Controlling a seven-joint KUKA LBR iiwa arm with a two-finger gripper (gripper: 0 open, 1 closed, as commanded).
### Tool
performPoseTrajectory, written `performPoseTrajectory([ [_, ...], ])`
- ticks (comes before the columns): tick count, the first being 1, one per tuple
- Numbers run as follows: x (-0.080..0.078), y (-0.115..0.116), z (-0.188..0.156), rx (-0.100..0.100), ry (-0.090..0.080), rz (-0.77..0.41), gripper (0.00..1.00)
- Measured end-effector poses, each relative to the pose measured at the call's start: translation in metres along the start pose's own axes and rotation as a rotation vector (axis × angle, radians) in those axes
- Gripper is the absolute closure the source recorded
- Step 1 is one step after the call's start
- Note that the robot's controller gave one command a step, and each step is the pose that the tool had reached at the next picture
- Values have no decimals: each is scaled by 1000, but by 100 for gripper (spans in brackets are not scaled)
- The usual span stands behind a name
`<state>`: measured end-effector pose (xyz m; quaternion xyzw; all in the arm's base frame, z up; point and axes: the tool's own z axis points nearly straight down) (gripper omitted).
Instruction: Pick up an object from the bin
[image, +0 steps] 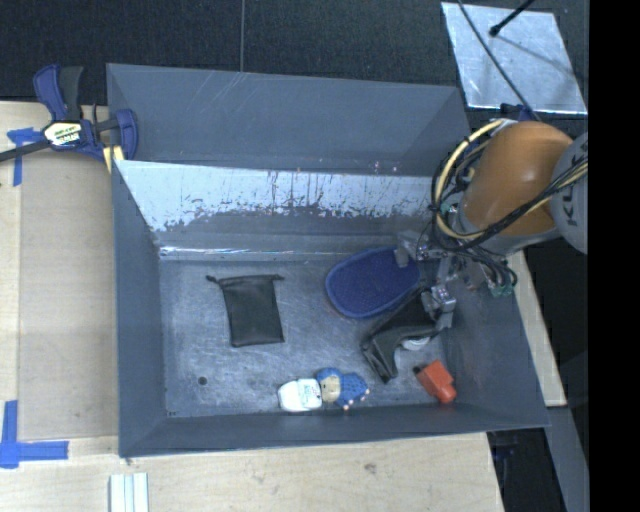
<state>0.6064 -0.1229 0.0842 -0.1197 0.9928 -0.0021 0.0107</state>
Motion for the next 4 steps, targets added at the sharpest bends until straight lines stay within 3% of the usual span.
performPoseTrajectory([
  [1, -1, -2, -3, 4, -5, 0, 100],
  [2, 1, 0, 1, 1, -2, 0, 0],
  [3, 0, -2, -3, 4, -2, 0, 100],
  [4, 1, 0, 2, 1, 0, 0, 0],
])
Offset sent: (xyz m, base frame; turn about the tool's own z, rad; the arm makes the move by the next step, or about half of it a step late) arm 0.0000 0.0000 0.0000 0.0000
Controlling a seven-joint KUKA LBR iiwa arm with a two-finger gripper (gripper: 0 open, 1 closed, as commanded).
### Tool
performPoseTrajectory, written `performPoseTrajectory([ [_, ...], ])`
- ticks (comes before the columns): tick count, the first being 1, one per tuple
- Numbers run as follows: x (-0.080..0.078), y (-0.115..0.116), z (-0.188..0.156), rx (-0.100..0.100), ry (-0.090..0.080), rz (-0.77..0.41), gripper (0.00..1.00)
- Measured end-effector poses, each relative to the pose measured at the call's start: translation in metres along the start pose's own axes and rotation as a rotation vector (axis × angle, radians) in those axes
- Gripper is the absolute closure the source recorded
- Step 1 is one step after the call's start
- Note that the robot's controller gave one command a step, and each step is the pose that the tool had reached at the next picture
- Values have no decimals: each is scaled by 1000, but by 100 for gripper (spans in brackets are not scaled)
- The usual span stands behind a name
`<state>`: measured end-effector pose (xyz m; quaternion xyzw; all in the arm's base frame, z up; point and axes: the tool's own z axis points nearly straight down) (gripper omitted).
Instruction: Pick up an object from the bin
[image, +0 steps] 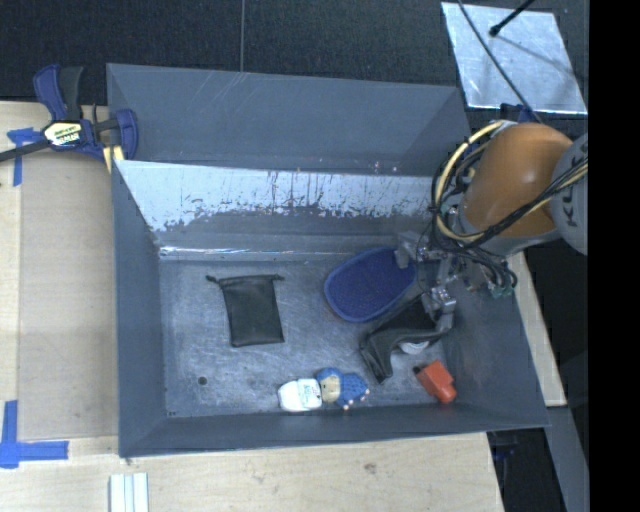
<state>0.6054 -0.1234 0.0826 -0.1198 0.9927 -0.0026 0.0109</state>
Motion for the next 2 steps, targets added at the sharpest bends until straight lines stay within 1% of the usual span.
performPoseTrajectory([
  [1, -1, -2, -4, 3, 0, 0, 100],
  [2, 0, 0, 0, 0, 0, 0, 0],
])
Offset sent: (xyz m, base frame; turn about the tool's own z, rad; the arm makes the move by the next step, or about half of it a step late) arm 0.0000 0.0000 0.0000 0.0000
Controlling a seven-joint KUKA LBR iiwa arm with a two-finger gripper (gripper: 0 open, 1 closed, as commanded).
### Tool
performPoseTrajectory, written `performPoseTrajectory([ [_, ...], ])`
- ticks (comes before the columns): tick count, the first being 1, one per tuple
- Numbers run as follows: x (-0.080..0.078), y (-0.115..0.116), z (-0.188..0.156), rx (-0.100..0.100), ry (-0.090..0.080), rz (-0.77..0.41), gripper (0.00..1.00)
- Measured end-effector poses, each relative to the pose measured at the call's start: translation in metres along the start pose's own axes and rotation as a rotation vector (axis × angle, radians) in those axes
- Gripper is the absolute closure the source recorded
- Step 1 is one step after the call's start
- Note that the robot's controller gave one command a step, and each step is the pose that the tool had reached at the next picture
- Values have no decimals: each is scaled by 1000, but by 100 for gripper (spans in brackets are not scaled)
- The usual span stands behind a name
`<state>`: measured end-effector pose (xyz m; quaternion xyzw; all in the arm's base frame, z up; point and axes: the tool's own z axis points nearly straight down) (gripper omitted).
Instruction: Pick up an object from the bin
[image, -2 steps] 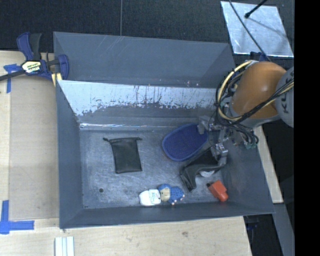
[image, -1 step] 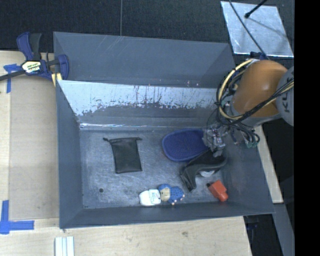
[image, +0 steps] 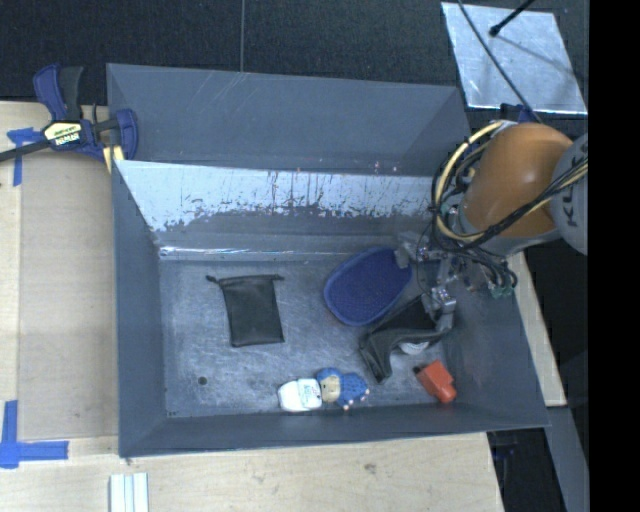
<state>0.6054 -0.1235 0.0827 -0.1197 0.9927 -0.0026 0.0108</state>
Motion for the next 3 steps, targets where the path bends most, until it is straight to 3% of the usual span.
performPoseTrajectory([
  [1, -1, -1, -4, 3, 1, -1, 100],
  [2, 0, 0, 0, 0, 0, 0, 0],
  [3, 81, 28, 5, 3, 1, -451, 0],
])
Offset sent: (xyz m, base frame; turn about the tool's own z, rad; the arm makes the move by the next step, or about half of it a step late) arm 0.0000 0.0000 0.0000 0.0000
